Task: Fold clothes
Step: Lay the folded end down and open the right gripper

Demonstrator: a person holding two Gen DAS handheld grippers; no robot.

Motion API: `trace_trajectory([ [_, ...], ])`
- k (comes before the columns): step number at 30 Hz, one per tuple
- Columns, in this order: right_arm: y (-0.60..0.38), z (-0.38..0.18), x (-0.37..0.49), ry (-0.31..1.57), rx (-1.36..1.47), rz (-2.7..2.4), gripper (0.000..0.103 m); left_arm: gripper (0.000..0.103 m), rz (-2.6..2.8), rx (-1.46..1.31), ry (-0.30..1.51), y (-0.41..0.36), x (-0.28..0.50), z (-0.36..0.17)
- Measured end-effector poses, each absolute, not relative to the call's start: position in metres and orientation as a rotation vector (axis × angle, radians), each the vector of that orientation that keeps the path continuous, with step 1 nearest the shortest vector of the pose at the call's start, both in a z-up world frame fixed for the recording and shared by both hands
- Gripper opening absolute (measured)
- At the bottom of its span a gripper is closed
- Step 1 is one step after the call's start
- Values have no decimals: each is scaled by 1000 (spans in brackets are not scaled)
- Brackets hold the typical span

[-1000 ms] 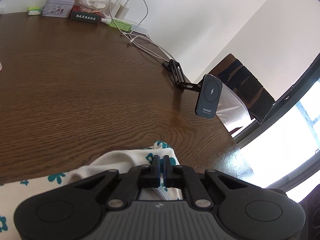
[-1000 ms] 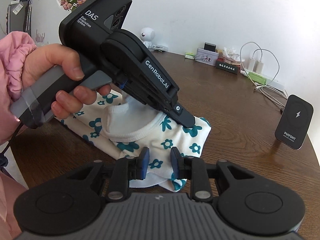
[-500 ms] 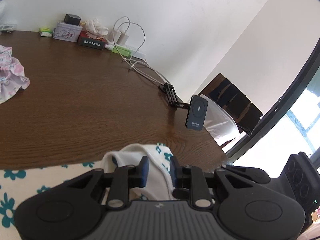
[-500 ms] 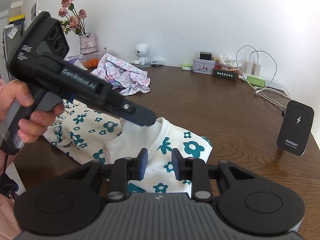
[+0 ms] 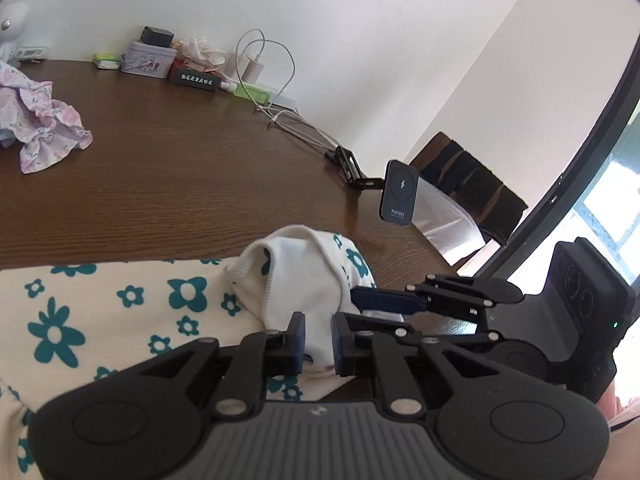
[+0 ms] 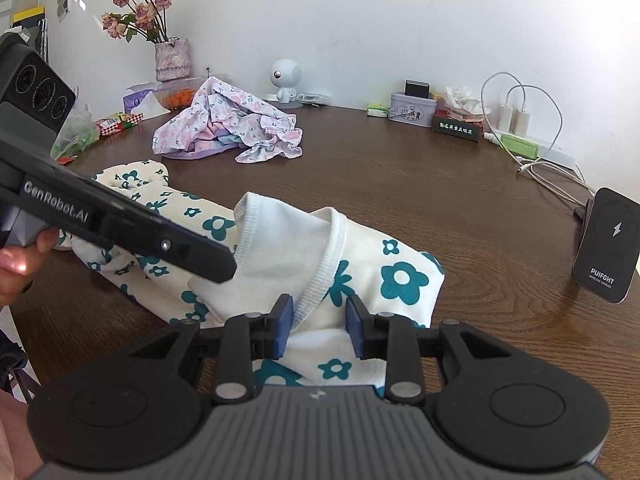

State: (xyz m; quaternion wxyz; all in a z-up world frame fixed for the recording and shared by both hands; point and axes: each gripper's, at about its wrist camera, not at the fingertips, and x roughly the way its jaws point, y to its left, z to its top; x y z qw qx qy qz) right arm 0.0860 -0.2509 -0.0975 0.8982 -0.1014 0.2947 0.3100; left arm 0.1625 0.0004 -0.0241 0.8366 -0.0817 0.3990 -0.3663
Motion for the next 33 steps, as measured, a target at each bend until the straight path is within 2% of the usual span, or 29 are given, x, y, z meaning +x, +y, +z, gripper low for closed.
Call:
trace_trajectory([
  [5,-250,-98,85,606,-224,642,31,9,-774,-196,832,3,159,-21],
  [8,-253,-92,83,594,-222,647,36,20,-786,-244,769,8,166,-4],
  [11,-259,-78,82,549,-200,624,37,22,-796,-243,738,-2,180,9],
  [15,-259,-76,89,561,-204,592,37,18,-806,-193,767,-37,204,12],
  [16,-257,-79,91,576,-206,586,35,13,-791,-169,778,-47,210,10],
  [18,-256,-85,92,603,-205,598,30,8,-764,-145,795,-58,218,4],
  [20,-255,-90,92,616,-203,606,30,6,-737,-151,824,-59,225,-9],
  [25,-255,-98,91,617,-188,622,30,6,-706,-218,865,-49,234,-30],
  [33,-277,-88,74,569,-123,622,32,10,-727,-296,735,-10,205,4],
])
